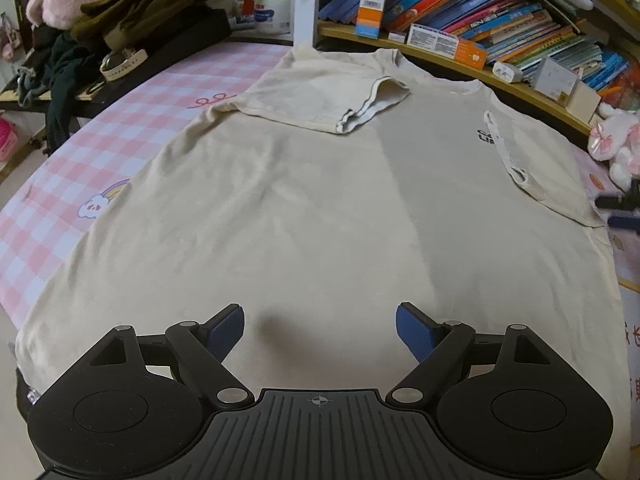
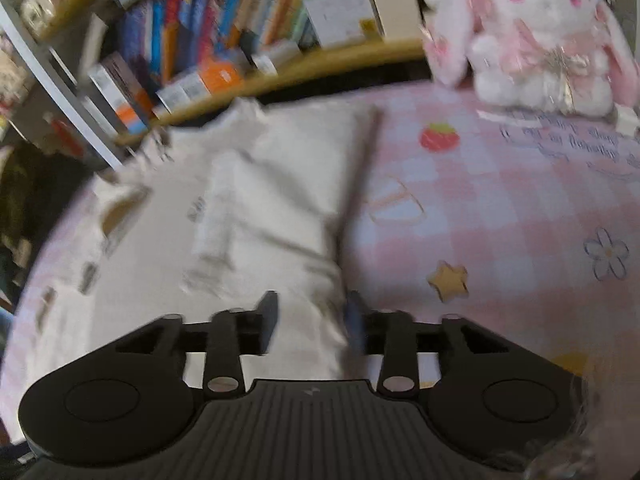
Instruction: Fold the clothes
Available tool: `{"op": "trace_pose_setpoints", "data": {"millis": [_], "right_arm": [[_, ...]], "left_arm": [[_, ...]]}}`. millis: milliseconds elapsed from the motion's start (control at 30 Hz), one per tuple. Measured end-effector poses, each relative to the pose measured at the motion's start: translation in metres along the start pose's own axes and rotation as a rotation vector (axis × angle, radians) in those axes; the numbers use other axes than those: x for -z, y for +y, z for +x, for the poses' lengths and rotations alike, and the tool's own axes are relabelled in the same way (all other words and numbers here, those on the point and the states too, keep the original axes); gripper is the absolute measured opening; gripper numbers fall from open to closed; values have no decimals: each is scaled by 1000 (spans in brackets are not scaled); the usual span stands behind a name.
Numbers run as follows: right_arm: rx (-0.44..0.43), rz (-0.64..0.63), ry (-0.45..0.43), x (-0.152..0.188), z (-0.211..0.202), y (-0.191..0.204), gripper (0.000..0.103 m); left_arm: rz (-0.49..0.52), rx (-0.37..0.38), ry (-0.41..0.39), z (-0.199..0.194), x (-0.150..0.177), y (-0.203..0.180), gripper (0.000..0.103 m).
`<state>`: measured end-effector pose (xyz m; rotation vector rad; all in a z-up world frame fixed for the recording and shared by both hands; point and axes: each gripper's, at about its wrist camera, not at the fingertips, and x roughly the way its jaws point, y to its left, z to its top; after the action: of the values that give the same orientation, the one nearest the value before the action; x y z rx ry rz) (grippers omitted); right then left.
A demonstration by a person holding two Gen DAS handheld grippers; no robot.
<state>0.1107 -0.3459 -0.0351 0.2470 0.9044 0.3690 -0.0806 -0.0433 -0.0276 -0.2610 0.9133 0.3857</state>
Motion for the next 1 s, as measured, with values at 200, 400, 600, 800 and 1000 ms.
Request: {"op": "trace_pose_setpoints", "data": {"millis": [200,400,600,800,1000], "right_arm": [[110,-82,-31,-14,18,12,32],[203,-276,4,9,21,11,31],[187,-280,-8,16,6,5,31],[115,-214,-25,21,-15,6,33],[93,-241,-7,31,-14,14,32]], "left_arm": [[37,14,-7,-2,-2,-11,86],[19,12,3,2,-4,-12,86],[43,30,-3,4,-6,-20,86],[30,27,-2,4,-4,-21,86],[32,28,-12,1,-3,-24,86]]}}
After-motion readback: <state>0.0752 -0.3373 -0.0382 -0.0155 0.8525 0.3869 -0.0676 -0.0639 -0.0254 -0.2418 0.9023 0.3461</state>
